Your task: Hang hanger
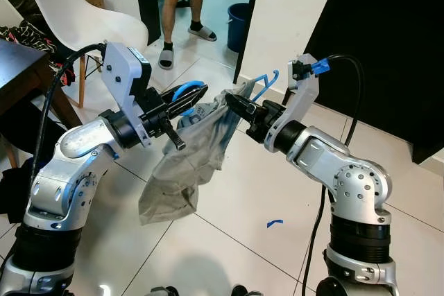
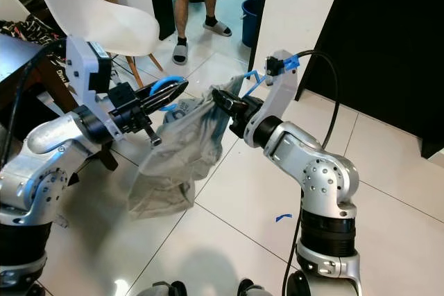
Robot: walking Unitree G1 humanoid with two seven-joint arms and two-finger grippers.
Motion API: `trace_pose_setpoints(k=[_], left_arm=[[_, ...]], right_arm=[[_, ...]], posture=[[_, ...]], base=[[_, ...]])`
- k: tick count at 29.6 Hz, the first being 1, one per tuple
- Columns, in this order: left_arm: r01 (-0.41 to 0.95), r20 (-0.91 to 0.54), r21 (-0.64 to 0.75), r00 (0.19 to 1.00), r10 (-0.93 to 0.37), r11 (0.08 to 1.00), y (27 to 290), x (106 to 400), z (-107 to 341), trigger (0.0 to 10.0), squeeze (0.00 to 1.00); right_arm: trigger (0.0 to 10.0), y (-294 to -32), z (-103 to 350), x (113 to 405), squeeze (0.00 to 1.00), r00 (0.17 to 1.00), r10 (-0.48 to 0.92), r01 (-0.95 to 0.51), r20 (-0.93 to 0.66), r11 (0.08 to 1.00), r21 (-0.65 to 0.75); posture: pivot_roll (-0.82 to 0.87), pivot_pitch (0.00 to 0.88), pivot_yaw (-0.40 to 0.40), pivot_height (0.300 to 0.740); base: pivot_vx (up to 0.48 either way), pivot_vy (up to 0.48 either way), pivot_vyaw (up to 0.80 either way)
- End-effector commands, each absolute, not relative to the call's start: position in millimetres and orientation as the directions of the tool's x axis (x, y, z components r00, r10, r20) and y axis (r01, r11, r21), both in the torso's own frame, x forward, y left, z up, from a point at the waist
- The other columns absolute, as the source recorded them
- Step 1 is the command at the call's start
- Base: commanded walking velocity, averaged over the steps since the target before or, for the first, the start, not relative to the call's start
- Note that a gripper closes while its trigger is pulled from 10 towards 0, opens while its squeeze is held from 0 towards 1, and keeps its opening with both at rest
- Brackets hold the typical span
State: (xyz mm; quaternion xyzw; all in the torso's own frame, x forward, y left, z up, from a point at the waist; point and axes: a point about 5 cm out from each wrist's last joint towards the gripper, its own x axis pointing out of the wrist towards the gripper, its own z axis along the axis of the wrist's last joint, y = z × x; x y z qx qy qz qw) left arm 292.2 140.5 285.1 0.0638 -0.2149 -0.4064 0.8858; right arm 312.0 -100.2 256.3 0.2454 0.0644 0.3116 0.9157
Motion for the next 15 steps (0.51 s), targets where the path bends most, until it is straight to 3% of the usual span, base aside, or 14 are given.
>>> trace_pose_setpoints(k=[1, 13, 15], left_arm=[[0.683, 0.336, 0.326, 0.562, -0.756, 0.653, 140.5, 288.7, 287.5, 10.0, 0.0], [0.645, 0.246, 0.362, 0.63, -0.737, 0.673, 159.3, 291.5, 276.0, 10.0, 0.0], [0.611, 0.21, 0.366, 0.681, -0.702, 0.702, 171.7, 295.7, 267.0, 10.0, 0.0]], right_arm=[[0.0, -104.5, 248.1, 312.3, 0.0, 0.817, 0.576, -0.498, -0.013, 0.717, 0.487], [0.0, -130.9, 257.5, 324.1, 0.0, 0.889, 0.457, -0.415, 0.022, 0.786, 0.459], [0.0, -140.9, 258.5, 327.8, 0.0, 0.913, 0.408, -0.376, 0.007, 0.835, 0.401]], posture=[[0.07, 0.199, -0.037, 0.74], [0.08, 0.203, -0.037, 0.74], [0.07, 0.196, -0.039, 0.74]], base=[[0.0, 0.0, 0.0], [0.0, 0.0, 0.0], [0.0, 0.0, 0.0]])
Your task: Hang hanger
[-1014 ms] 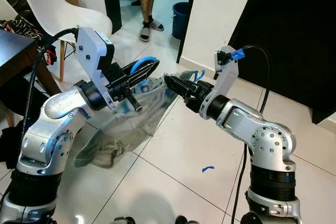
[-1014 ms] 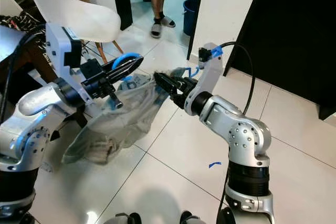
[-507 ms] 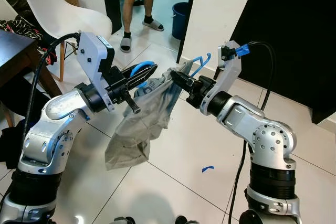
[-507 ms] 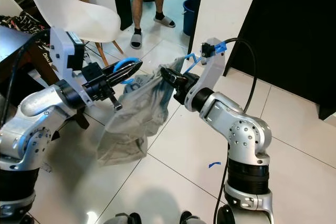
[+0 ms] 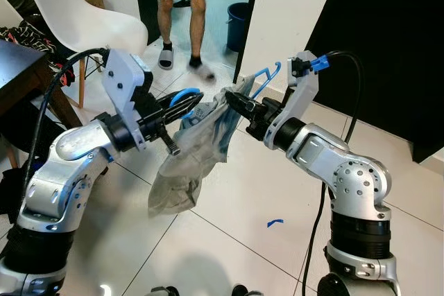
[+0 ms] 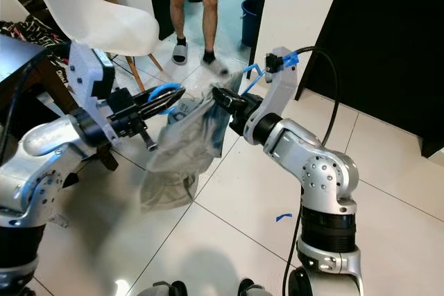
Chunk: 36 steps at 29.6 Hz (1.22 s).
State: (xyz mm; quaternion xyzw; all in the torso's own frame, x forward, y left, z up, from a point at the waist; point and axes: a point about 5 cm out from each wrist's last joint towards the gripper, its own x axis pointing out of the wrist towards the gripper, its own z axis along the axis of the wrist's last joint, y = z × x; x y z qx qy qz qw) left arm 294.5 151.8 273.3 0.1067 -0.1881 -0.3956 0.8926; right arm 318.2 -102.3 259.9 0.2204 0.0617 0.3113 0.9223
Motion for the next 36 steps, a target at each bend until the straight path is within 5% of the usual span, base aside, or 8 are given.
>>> trace_pose_setpoints(k=[1, 5, 6, 11, 15, 30, 31, 36], left_arm=[[0.59, 0.206, 0.36, 0.705, -0.678, 0.723, 177.0, 298.3, 263.7, 10.0, 0.0], [0.57, 0.219, 0.341, 0.725, -0.653, 0.747, 179.6, 300.8, 261.5, 10.0, 0.0], [0.574, 0.235, 0.332, 0.719, -0.655, 0.749, 176.3, 300.4, 262.7, 10.0, 0.0], [0.597, 0.258, 0.318, 0.693, -0.674, 0.736, 166.0, 298.7, 263.1, 10.0, 0.0], [0.601, 0.259, 0.319, 0.688, -0.678, 0.733, 164.2, 299.0, 262.6, 10.0, 0.0], [0.613, 0.273, 0.323, 0.669, -0.691, 0.721, 158.6, 298.2, 263.4, 10.0, 0.0], [0.615, 0.275, 0.324, 0.665, -0.694, 0.718, 157.4, 298.0, 263.7, 10.0, 0.0], [0.63, 0.284, 0.329, 0.644, -0.71, 0.704, 150.1, 297.1, 265.8, 10.0, 0.0]], right_arm=[[0.0, -143.3, 257.4, 328.9, 0.0, 0.919, 0.394, -0.364, -0.008, 0.857, 0.364], [0.0, -140.1, 252.5, 328.5, 0.0, 0.915, 0.402, -0.368, -0.033, 0.865, 0.34], [10.0, -135.1, 249.6, 326.8, 0.23, 0.906, 0.422, -0.384, -0.043, 0.859, 0.34], [10.0, -122.4, 240.7, 321.5, 1.0, 0.866, 0.49, -0.441, -0.099, 0.842, 0.312], [8.5, -122.3, 238.6, 321.5, 0.0, 0.861, 0.497, -0.446, -0.112, 0.841, 0.306], [10.0, -108.7, 230.5, 313.1, 0.0, 0.792, 0.594, -0.517, -0.14, 0.775, 0.363], [10.0, -105.2, 232.1, 310.3, 1.0, 0.774, 0.621, -0.541, -0.125, 0.75, 0.38], [10.0, -98.6, 232.5, 307.7, 0.89, 0.758, 0.64, -0.553, -0.124, 0.732, 0.398]], posture=[[0.07, 0.196, -0.04, 0.74], [0.07, 0.196, -0.041, 0.74], [0.07, 0.195, -0.041, 0.74], [0.07, 0.196, -0.04, 0.74], [0.07, 0.196, -0.042, 0.74], [0.07, 0.196, -0.041, 0.74], [0.07, 0.196, -0.04, 0.74], [0.07, 0.194, -0.041, 0.74]], base=[[0.0, 0.0, 0.0], [0.0, 0.0, 0.0], [0.0, 0.0, 0.0], [0.0, 0.0, 0.0], [0.0, 0.0, 0.0], [0.0, 0.0, 0.0], [0.0, 0.0, 0.0], [0.0, 0.0, 0.0]])
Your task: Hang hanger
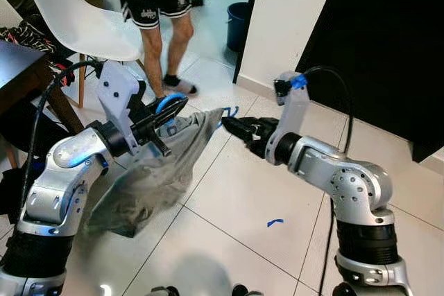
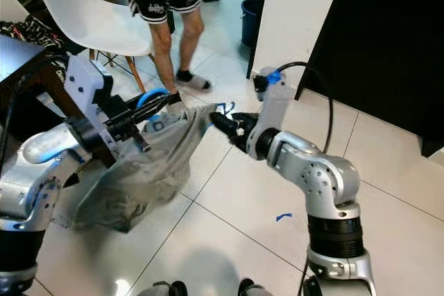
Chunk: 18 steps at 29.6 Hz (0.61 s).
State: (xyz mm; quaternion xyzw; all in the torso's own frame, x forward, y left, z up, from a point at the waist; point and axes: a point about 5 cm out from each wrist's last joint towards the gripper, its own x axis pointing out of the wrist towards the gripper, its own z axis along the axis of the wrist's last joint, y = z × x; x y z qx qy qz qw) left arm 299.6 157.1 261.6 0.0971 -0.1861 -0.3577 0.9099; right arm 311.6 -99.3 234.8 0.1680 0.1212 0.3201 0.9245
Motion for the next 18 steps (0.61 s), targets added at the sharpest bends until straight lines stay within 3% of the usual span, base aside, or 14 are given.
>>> trace_pose_setpoints(k=[1, 18], left_arm=[[0.635, 0.286, 0.332, 0.636, -0.716, 0.697, 147.0, 296.6, 266.2, 10.0, 0.0], [0.65, 0.301, 0.35, 0.604, -0.738, 0.675, 139.0, 293.0, 271.0, 10.0, 0.0]], right_arm=[[10.0, -95.6, 230.6, 306.9, 0.0, 0.752, 0.646, -0.555, -0.133, 0.728, 0.402], [10.0, -82.0, 223.0, 303.7, 0.0, 0.724, 0.668, -0.547, -0.172, 0.708, 0.448]], posture=[[0.07, 0.192, -0.041, 0.74], [0.07, 0.191, -0.043, 0.74]], base=[[0.0, 0.0, 0.0], [0.0, 0.0, 0.0]])
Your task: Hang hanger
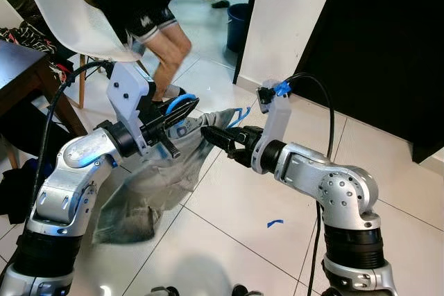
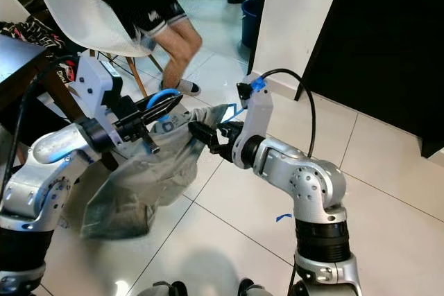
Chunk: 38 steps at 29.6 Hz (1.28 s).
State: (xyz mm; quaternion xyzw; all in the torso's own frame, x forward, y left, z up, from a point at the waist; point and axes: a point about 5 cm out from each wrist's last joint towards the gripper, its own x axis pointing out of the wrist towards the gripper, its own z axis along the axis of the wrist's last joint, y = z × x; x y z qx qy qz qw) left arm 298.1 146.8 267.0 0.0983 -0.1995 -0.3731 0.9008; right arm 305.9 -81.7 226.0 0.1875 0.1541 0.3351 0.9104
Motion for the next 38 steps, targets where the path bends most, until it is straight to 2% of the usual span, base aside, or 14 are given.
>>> trace_pose_setpoints(k=[1, 2, 3, 9, 22, 23, 24, 25, 26, 27, 35, 36, 37, 38], left_arm=[[0.65, 0.301, 0.35, 0.604, -0.738, 0.675, 139.0, 293.0, 271.0, 10.0, 0.0], [0.651, 0.304, 0.351, 0.601, -0.739, 0.673, 138.4, 292.7, 271.8, 10.0, 0.0], [0.652, 0.307, 0.351, 0.598, -0.74, 0.672, 137.8, 292.5, 272.7, 10.0, 0.0], [0.672, 0.33, 0.345, 0.567, -0.755, 0.656, 129.7, 289.2, 277.2, 10.0, 0.0], [0.687, 0.337, 0.334, 0.552, -0.763, 0.645, 123.5, 287.6, 276.5, 10.0, 0.0], [0.689, 0.337, 0.332, 0.551, -0.763, 0.644, 122.9, 287.6, 275.8, 10.0, 0.0], [0.687, 0.336, 0.332, 0.554, -0.762, 0.646, 123.4, 288.1, 275.4, 10.0, 0.0], [0.687, 0.336, 0.332, 0.554, -0.762, 0.646, 123.4, 288.1, 275.4, 10.0, 0.0], [0.684, 0.335, 0.334, 0.557, -0.76, 0.649, 124.7, 288.8, 275.4, 10.0, 0.0], [0.681, 0.336, 0.335, 0.559, -0.758, 0.651, 125.7, 289.2, 275.9, 10.0, 0.0], [0.672, 0.339, 0.341, 0.564, -0.753, 0.657, 128.7, 290.4, 278.3, 10.0, 0.0], [0.67, 0.34, 0.342, 0.565, -0.751, 0.659, 129.4, 290.7, 279.0, 10.0, 0.0], [0.668, 0.342, 0.343, 0.566, -0.751, 0.66, 129.7, 290.6, 279.5, 10.0, 0.0], [0.668, 0.343, 0.343, 0.565, -0.75, 0.66, 129.6, 290.3, 279.8, 10.0, 0.0]], right_arm=[[10.0, -82.0, 223.0, 303.7, 0.0, 0.724, 0.668, -0.547, -0.172, 0.708, 0.448], [1.5, -82.2, 222.8, 304.2, 0.0, 0.727, 0.665, -0.541, -0.173, 0.709, 0.452], [0.0, -82.5, 222.7, 304.5, 0.0, 0.729, 0.663, -0.537, -0.173, 0.71, 0.456], [0.0, -83.6, 222.5, 306.1, 0.0, 0.739, 0.653, -0.521, -0.167, 0.711, 0.472], [0.0, -86.1, 226.5, 309.4, 0.0, 0.757, 0.638, -0.509, -0.139, 0.709, 0.487], [9.8, -88.9, 228.5, 310.7, 0.0, 0.769, 0.627, -0.5, -0.122, 0.71, 0.495], [10.0, -91.3, 230.8, 310.8, 0.23, 0.771, 0.63, -0.503, -0.096, 0.694, 0.515], [10.0, -91.3, 230.8, 310.8, 0.23, 0.771, 0.63, -0.503, -0.096, 0.694, 0.515], [10.0, -94.2, 231.9, 310.8, 0.99, 0.774, 0.628, -0.5, -0.081, 0.685, 0.53], [10.0, -96.5, 232.3, 310.9, 1.0, 0.776, 0.627, -0.497, -0.073, 0.678, 0.541], [10.0, -104.0, 228.7, 313.2, 1.0, 0.795, 0.6, -0.456, -0.083, 0.683, 0.57], [10.0, -104.7, 226.9, 313.8, 0.53, 0.799, 0.594, -0.442, -0.092, 0.684, 0.58], [10.0, -104.6, 225.3, 313.9, 0.0, 0.8, 0.592, -0.434, -0.1, 0.684, 0.586], [10.0, -103.7, 224.4, 313.7, 0.0, 0.798, 0.594, -0.431, -0.103, 0.682, 0.59]], posture=[[0.07, 0.191, -0.043, 0.74], [0.07, 0.191, -0.044, 0.74], [0.07, 0.191, -0.044, 0.74], [0.07, 0.191, -0.044, 0.74], [0.06, 0.195, -0.045, 0.74], [0.06, 0.195, -0.045, 0.74], [0.07, 0.194, -0.043, 0.74], [0.07, 0.194, -0.043, 0.74], [0.06, 0.193, -0.042, 0.74], [0.06, 0.193, -0.042, 0.74], [0.06, 0.191, -0.041, 0.74], [0.06, 0.192, -0.04, 0.74], [0.06, 0.193, -0.04, 0.74], [0.06, 0.194, -0.039, 0.74]], base=[[0.0, 0.0, 0.0], [0.0, 0.0, 0.0], [0.0, 0.0, 0.0], [0.0, 0.0, 0.0], [0.0, 0.0, 0.0], [0.0, 0.0, 0.0], [0.0, 0.0, 0.0], [0.0, 0.0, 0.0], [0.0, 0.0, 0.0], [0.0, 0.0, 0.0], [0.0, 0.0, 0.0], [0.0, 0.0, 0.0], [0.0, 0.0, 0.0], [0.0, 0.0, 0.0]])
